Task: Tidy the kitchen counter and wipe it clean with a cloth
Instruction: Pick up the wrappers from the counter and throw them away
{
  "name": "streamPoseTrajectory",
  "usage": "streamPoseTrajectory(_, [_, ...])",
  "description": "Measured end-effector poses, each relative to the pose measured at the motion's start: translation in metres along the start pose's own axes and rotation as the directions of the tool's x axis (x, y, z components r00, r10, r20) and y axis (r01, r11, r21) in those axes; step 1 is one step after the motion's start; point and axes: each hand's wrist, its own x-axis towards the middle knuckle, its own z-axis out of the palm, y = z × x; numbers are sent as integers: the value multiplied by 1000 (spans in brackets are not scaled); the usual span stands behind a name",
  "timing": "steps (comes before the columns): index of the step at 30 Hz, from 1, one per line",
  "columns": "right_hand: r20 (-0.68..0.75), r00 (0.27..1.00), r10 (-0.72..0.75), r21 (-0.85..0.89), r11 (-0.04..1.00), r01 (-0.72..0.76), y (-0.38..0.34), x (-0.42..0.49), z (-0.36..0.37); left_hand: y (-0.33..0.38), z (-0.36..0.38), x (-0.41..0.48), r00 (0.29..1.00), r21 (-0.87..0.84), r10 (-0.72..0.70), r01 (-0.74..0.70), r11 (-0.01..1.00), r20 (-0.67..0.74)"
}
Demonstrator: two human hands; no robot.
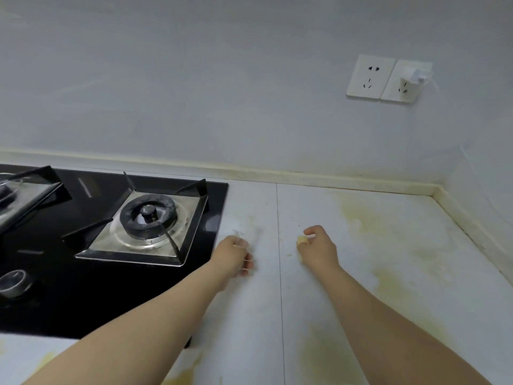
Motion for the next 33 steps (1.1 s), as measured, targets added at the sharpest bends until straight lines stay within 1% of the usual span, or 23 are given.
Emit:
streamPoseTrajectory(1, [24,1000,12,52,999,-14,-10,-5,7,1,-8,-2,1000,-15,3,-3,1000,-8])
streamPoseTrajectory(3, [94,996,-1,100,995,-8,-33,-13,25,4,-27,-7,1000,-48,15,-16,999,-20])
streamPoseTrajectory(6, [195,976,-97,77,994,83,-75,-28,56,9,-69,-19,997,-48,59,-62,997,-45])
streamPoseTrajectory(8, [217,966,-142,86,988,126,-104,-39,79,11,-102,-28,995,-104,60,-68,992,-75])
streamPoseTrajectory(10, [252,953,-167,105,984,145,-130,-55,107,12,-138,-38,994,-151,67,-79,985,-89])
streamPoseTrajectory(12, [300,935,-189,125,979,158,-158,-79,147,7,-183,-51,987,-141,93,-112,984,-134])
streamPoseTrajectory(14, [352,917,-189,143,979,147,-182,-103,186,-1,-223,-64,972,-121,117,-143,982,-203])
streamPoseTrajectory(16, [424,887,-185,221,971,96,-210,-130,228,-10,-269,-81,949,-121,112,-154,981,-295])
streamPoseTrajectory(17, [455,873,-175,260,964,58,-218,-139,240,-15,-283,-84,943,-127,117,-164,978,-313])
streamPoseTrajectory(19, [546,814,-196,290,956,36,-251,-176,288,-31,-343,-106,908,-147,116,-189,971,-403])
streamPoseTrajectory(21, [604,762,-235,298,953,57,-272,-200,311,-42,-379,-118,901,-158,120,-202,967,-417])
streamPoseTrajectory(23, [688,684,-243,293,955,45,-296,-238,350,-61,-431,-139,875,-206,94,-214,955,-474])
streamPoseTrajectory(26, [784,566,-255,278,959,48,-321,-280,390,-85,-482,-161,830,-268,57,-243,932,-554])
streamPoseTrajectory(28, [828,490,-272,250,962,111,-337,-307,419,-101,-515,-178,797,-308,25,-262,915,-603])
streamPoseTrajectory(29, [833,473,-286,244,958,150,-343,-314,428,-106,-525,-183,789,-319,12,-263,911,-615])
streamPoseTrajectory(31, [867,394,-307,229,945,233,-359,-340,460,-122,-557,-197,752,-350,-46,-251,902,-658])
streamPoseTrajectory(33, [892,331,-308,223,937,269,-370,-359,485,-132,-581,-209,726,-400,-103,-249,882,-680])
